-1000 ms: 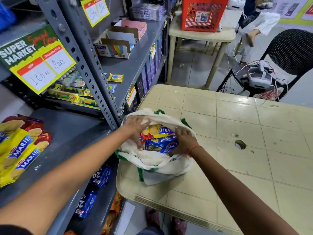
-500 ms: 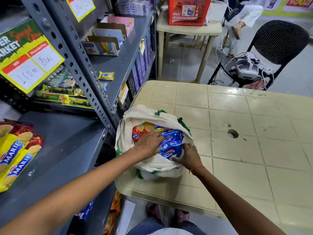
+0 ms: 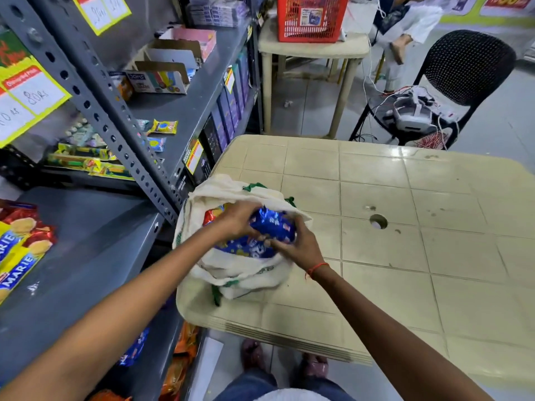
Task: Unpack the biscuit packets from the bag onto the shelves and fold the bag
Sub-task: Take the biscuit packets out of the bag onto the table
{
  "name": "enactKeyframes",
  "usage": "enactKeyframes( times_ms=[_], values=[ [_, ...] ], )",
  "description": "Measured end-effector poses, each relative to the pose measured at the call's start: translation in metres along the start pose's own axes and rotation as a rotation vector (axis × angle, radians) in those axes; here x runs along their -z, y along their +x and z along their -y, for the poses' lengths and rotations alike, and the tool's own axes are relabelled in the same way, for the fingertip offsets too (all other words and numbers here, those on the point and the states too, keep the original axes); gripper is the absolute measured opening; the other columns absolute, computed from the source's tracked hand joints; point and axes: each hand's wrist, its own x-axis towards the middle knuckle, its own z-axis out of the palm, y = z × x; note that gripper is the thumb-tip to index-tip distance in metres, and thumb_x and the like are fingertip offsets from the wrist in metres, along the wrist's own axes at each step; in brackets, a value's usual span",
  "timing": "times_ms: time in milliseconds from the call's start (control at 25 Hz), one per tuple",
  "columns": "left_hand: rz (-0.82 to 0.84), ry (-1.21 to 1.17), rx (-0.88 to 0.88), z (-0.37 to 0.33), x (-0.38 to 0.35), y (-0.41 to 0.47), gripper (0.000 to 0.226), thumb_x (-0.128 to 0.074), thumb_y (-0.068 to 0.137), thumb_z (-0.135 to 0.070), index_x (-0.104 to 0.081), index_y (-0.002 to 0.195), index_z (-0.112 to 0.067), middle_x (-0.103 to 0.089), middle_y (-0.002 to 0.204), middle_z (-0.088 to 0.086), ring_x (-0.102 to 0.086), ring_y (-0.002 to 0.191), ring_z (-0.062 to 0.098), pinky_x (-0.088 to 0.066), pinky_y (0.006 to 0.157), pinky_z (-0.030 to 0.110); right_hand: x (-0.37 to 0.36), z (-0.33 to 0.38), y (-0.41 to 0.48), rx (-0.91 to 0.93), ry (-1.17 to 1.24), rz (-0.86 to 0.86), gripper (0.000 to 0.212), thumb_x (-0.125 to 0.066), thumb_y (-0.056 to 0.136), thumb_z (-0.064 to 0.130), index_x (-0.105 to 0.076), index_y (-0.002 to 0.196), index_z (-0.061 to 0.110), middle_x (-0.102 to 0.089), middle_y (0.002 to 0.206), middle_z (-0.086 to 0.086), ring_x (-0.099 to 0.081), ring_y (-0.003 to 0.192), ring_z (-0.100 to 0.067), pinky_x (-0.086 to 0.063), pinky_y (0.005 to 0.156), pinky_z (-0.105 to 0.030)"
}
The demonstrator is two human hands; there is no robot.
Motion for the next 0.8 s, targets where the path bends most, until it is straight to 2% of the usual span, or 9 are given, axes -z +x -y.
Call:
enactKeyframes(
  times_ms=[80, 160, 280, 360, 440, 560, 600, 680, 800],
  values=[
    [-0.171, -0.053, -0.048, -0.025, 0.025, -0.002, 0.048, -0.084, 0.063, -0.021, -0.063, 0.106, -0.011, -0.069, 0.100, 0.007, -0.064, 0.092, 0.026, -0.053, 0.084, 0.039, 0.021, 0.003, 0.003, -0.075, 0.157, -0.002, 0.058, -0.082, 0.069, 0.026, -0.056, 0.120, 0.013, -0.067, 0.117, -0.006, -0.063, 0.106, -0.015, -0.052, 0.095, -0.031],
    [-0.306, -0.160, -0.129, -0.048, 0.044, 0.001, 0.047, -0.084, 0.061, -0.025, -0.066, 0.102, -0.011, -0.072, 0.096, 0.008, -0.066, 0.090, 0.026, -0.052, 0.082, 0.039, 0.035, 0.006, 0.007, -0.141, 0.329, 0.088, 0.048, -0.078, 0.075, 0.018, -0.059, 0.118, 0.009, -0.068, 0.119, -0.011, -0.063, 0.111, -0.017, -0.051, 0.099, -0.032],
    [-0.346, -0.586, -0.122, -0.075, 0.040, 0.028, 0.044, -0.082, 0.065, -0.028, -0.069, 0.101, -0.008, -0.075, 0.097, 0.013, -0.070, 0.089, 0.023, -0.054, 0.081, 0.036, 0.053, 0.000, 0.013, -0.183, 0.717, 0.140, 0.023, -0.066, 0.086, 0.013, -0.065, 0.108, 0.019, -0.073, 0.107, -0.002, -0.070, 0.095, -0.008, -0.059, 0.080, -0.022],
    [-0.288, -0.821, 0.039, -0.095, 0.004, 0.060, 0.039, -0.073, 0.080, -0.024, -0.065, 0.111, -0.002, -0.073, 0.104, 0.016, -0.069, 0.095, 0.028, -0.056, 0.084, 0.037, 0.073, -0.019, 0.019, -0.257, 0.875, -0.019, 0.019, -0.065, 0.086, 0.011, -0.064, 0.103, 0.019, -0.074, 0.099, -0.003, -0.072, 0.084, -0.013, -0.062, 0.071, -0.027],
    [-0.154, -0.932, 0.198, -0.108, -0.048, 0.088, 0.038, -0.060, 0.091, -0.016, -0.055, 0.123, 0.005, -0.067, 0.107, 0.017, -0.065, 0.096, 0.028, -0.058, 0.079, 0.032, 0.092, -0.048, 0.025, -0.382, 0.814, -0.194, 0.024, -0.066, 0.086, 0.008, -0.057, 0.108, 0.010, -0.069, 0.102, -0.016, -0.068, 0.078, -0.020, -0.060, 0.068, -0.031],
    [-0.018, -0.996, 0.345, -0.119, -0.120, 0.118, 0.041, -0.051, 0.087, 0.009, -0.050, 0.129, 0.006, -0.060, 0.125, 0.028, -0.060, 0.112, 0.037, -0.050, 0.098, 0.048, 0.112, -0.097, 0.036, -0.538, 0.594, -0.253, 0.036, -0.062, 0.089, 0.008, -0.053, 0.121, -0.004, -0.063, 0.117, -0.029, -0.062, 0.093, -0.029, -0.055, 0.077, -0.041],
    [-0.015, -0.989, 0.366, -0.120, -0.135, 0.125, 0.044, -0.050, 0.085, 0.012, -0.051, 0.129, 0.004, -0.059, 0.128, 0.029, -0.060, 0.112, 0.035, -0.049, 0.099, 0.046, 0.115, -0.108, 0.039, -0.550, 0.541, -0.251, 0.036, -0.060, 0.090, 0.007, -0.053, 0.123, -0.007, -0.062, 0.120, -0.031, -0.062, 0.098, -0.031, -0.054, 0.082, -0.046],
    [-0.028, -0.976, 0.388, -0.121, -0.152, 0.135, 0.049, -0.050, 0.084, 0.013, -0.051, 0.130, 0.000, -0.060, 0.128, 0.026, -0.061, 0.104, 0.026, -0.052, 0.089, 0.035, 0.119, -0.124, 0.044, -0.566, 0.355, -0.222, 0.036, -0.055, 0.092, 0.003, -0.053, 0.126, -0.007, -0.061, 0.121, -0.033, -0.062, 0.105, -0.038, -0.051, 0.092, -0.050],
    [-0.011, -0.870, 0.344, -0.123, -0.152, 0.141, 0.049, -0.050, 0.084, 0.010, -0.052, 0.131, -0.005, -0.062, 0.127, 0.020, -0.057, 0.096, 0.017, -0.045, 0.069, 0.019, 0.118, -0.130, 0.048, -0.583, 0.060, -0.162, 0.036, -0.052, 0.091, 0.002, -0.054, 0.126, -0.005, -0.063, 0.121, -0.029, -0.060, 0.110, -0.041, -0.049, 0.093, -0.044]
  ],
)
